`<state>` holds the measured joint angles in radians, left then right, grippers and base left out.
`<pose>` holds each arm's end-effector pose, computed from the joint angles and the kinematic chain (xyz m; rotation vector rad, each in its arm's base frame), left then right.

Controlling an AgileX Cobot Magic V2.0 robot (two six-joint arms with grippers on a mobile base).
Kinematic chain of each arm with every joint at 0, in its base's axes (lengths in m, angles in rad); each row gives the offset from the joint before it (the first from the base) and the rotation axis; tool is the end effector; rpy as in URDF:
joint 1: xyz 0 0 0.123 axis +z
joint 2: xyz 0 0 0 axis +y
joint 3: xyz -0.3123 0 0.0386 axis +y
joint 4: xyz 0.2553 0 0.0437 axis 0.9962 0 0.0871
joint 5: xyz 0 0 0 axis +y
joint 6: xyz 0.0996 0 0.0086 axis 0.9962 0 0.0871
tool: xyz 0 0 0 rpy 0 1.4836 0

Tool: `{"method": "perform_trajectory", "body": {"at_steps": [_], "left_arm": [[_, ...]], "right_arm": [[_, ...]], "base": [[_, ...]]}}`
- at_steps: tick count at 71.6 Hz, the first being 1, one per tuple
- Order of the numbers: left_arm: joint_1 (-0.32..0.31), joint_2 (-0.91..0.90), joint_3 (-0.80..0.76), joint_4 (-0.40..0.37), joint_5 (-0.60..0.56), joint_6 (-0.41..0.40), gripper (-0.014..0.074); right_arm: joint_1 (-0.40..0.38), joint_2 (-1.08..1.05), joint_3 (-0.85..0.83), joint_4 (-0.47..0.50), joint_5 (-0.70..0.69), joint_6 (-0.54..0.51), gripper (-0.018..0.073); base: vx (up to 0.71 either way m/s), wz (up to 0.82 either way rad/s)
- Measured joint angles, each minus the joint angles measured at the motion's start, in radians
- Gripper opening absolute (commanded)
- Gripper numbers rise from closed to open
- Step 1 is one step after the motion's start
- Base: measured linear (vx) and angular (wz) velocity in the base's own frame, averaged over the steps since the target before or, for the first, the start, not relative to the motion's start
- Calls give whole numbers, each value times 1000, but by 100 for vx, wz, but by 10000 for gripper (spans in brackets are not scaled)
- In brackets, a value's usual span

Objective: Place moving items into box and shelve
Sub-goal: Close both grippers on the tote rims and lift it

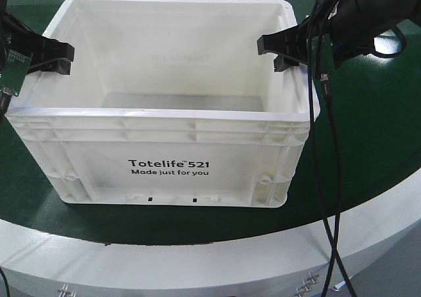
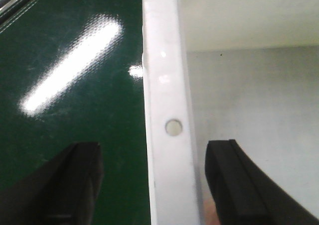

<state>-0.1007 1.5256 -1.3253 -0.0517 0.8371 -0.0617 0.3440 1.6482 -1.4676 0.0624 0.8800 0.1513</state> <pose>0.3393 -0.0381 0.3475 0.0211 2.5240 -0.1279 0.3540 0.1319 0.3459 -0.2148 2.5549 0.2685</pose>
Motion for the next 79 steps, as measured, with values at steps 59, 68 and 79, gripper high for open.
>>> {"method": "perform_trajectory", "body": {"at_steps": [59,68,79], "left_arm": [[1,-1,-7,-66,22,38,-23],[1,-12,-6,-66,21,38,-23],[1,-47,6,-66,54,41,-23]], "right_arm": [[0,3,-8,0,7,-3,-12],[0,12,-35,3,42,-11,-12],[0,16,-80,22,118,-38,-12]], "base": [[0,0],[0,0],[0,0]]}}
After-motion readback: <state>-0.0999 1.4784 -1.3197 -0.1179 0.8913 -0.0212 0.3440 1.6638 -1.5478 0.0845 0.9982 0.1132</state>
